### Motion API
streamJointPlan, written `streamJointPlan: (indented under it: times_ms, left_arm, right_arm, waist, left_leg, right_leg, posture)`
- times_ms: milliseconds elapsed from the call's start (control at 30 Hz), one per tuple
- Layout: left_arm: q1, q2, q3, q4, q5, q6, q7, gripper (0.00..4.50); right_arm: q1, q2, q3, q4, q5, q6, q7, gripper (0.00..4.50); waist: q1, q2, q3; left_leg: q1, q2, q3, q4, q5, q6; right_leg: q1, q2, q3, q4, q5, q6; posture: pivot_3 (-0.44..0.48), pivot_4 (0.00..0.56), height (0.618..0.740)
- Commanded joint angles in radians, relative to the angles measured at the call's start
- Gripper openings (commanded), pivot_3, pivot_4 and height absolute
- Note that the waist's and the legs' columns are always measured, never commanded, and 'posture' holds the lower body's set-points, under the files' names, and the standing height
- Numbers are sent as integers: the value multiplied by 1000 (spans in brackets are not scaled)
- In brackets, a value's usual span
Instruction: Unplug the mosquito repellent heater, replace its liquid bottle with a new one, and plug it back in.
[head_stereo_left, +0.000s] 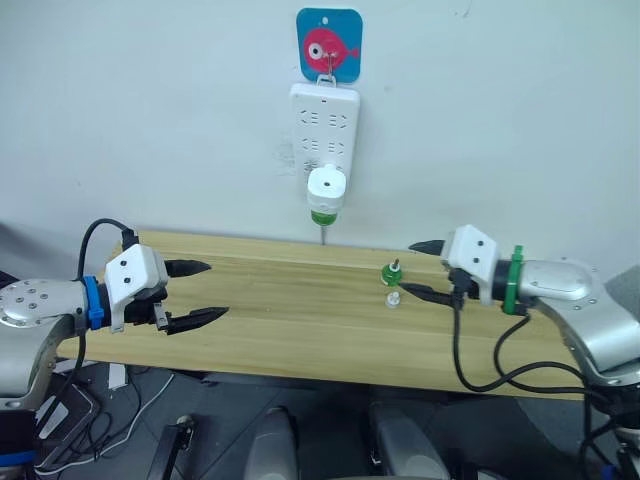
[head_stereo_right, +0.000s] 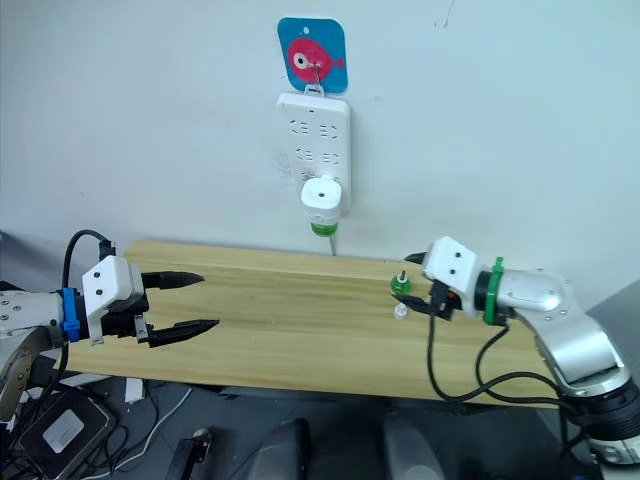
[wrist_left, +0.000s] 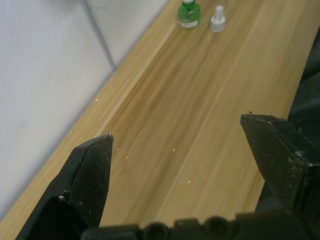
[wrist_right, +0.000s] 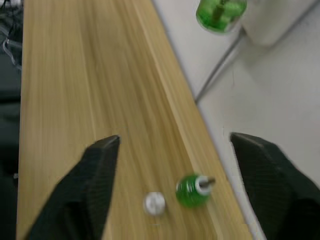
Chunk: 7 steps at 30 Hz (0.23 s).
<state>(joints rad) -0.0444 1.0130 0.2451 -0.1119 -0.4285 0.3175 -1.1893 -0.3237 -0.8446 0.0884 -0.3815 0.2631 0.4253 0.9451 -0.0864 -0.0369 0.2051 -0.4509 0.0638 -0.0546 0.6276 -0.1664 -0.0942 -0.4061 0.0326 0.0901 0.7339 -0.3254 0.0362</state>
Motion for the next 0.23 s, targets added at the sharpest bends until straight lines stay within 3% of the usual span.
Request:
streamJointPlan:
  times_ms: [33,233]
  left_arm:
    - [17,26,31,-63,26,33,44,4500]
    - [24,7,46,-83,17,53,81,4500]
  right_arm:
    - [17,-48,-76,15,39,-66,82,4480]
    - [18,-62,-95,81,46,-106,132,4480]
  waist:
    - [-2,-1,-11]
    - [-4,-1,-38]
  left_leg:
    - [0,0,0,0,0,0]
    - [1,0,0,0,0,0]
  right_leg:
    - [0,0,0,0,0,0]
    - [0,0,0,0,0,0]
  posture:
    - [-43,60,704]
    - [-31,38,704]
